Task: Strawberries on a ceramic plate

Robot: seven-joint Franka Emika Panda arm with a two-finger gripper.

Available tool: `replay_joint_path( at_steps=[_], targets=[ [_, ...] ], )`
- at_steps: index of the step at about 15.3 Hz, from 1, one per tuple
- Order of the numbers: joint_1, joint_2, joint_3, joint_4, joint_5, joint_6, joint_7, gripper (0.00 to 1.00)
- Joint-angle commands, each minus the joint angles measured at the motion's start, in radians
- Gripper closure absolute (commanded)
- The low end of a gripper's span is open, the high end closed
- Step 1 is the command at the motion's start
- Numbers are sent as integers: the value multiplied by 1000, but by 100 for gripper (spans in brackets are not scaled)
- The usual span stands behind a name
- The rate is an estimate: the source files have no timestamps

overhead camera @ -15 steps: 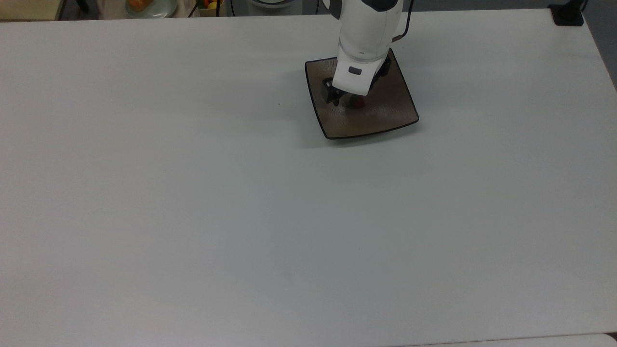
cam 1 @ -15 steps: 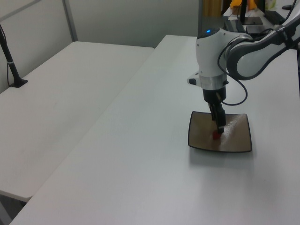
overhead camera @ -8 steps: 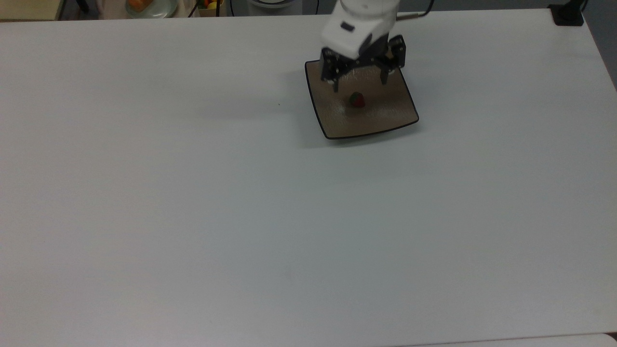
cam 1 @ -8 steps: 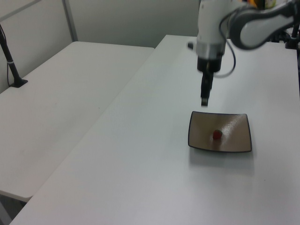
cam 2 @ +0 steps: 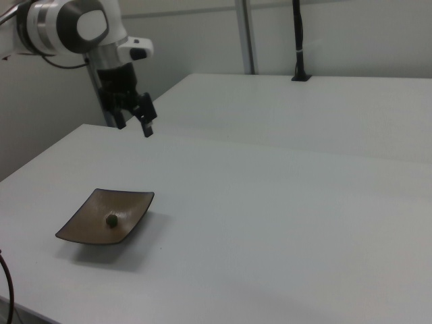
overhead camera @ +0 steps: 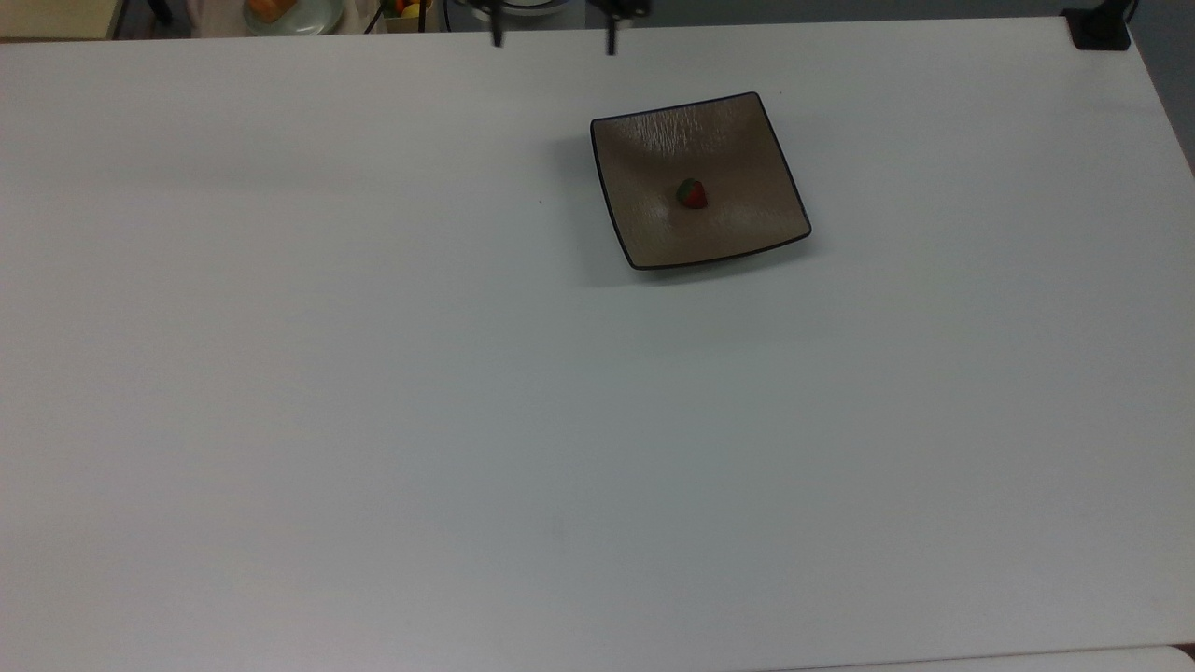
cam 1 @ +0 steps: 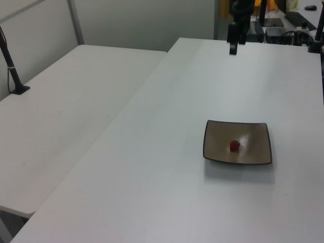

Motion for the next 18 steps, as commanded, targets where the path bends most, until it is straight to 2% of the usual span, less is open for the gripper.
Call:
replay_joint_path(
  at_steps=[1,5,9,18],
  targets=[
    [-6,-28,-74,0,19,-11,-39,0],
    [-61,-56,-62,-44,24,-6,-184,0],
    [-130,-53,32,-55,25,65,-191,0],
    [-121,-49,30,-65,36,81,-189,0]
  ],
)
